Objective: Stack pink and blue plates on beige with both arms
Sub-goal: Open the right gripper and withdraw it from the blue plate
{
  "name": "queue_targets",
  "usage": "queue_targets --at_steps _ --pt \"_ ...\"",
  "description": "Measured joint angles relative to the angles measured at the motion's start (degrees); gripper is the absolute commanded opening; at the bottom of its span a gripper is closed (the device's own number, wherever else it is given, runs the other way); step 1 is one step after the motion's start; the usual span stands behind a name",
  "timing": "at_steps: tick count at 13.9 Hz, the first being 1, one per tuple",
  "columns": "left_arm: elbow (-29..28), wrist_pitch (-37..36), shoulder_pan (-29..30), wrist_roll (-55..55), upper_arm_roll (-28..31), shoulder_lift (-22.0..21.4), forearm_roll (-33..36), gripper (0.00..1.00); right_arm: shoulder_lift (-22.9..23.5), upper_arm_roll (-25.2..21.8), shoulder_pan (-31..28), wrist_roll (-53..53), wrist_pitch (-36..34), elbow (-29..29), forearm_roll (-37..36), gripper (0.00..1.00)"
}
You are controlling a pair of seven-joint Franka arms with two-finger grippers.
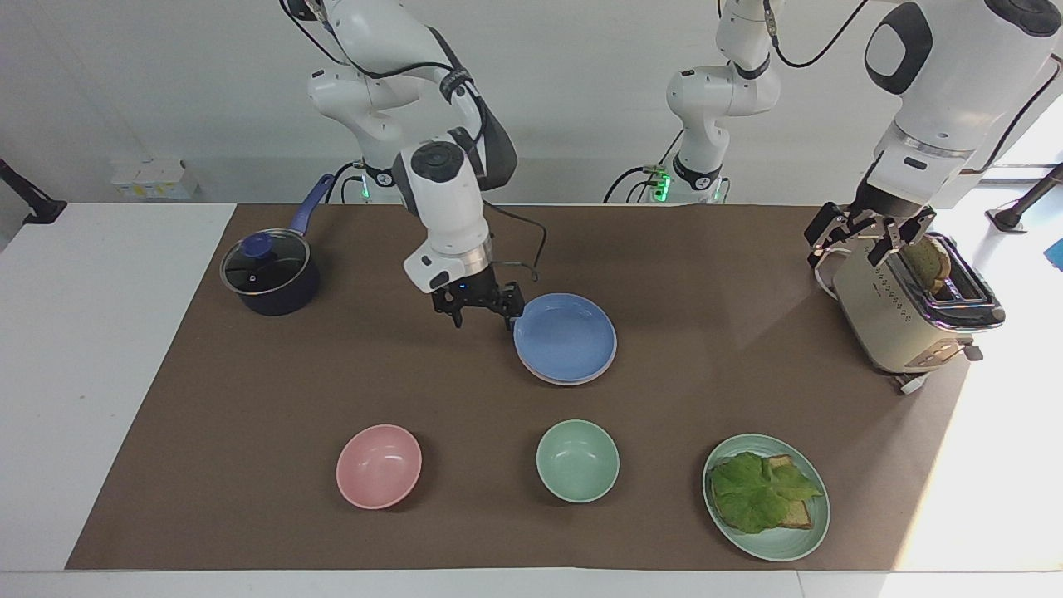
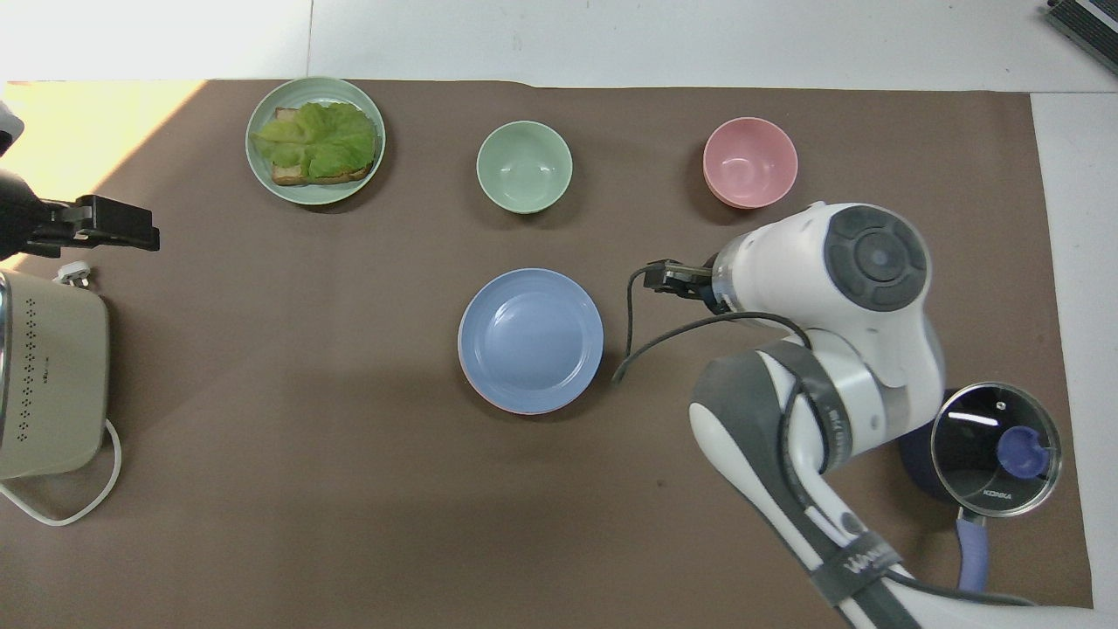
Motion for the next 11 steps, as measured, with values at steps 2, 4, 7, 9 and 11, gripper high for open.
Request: queue_targets --at_steps 2,4,7,9,11 --pt "0.00 0.00 0.00 0.00 0.00 0.00 0.00 1.00 -3.92 -0.11 -4.84 -2.35 -3.34 -0.01 -0.12 1.00" --pt "0.00 0.00 0.00 0.00 0.00 0.00 0.00 1.00 -7.55 -0.22 -9.77 -6.10 -5.99 -0.01 -0.25 1.00" --pt "0.00 -0.01 0.00 0.00 0.00 0.00 0.00 1.00 -12.35 -0.48 -16.92 -13.86 -11.68 0.40 -0.36 1.00" --pt "0.00 -0.01 0.00 0.00 0.00 0.00 0.00 1.00 -13.21 -0.61 -19.04 -16.47 -17.23 3.60 -1.59 1.00" --pt "0.00 -0.02 0.00 0.00 0.00 0.00 0.00 1.00 -12.88 -0.46 -19.14 -16.64 -22.61 8.32 -3.94 1.00"
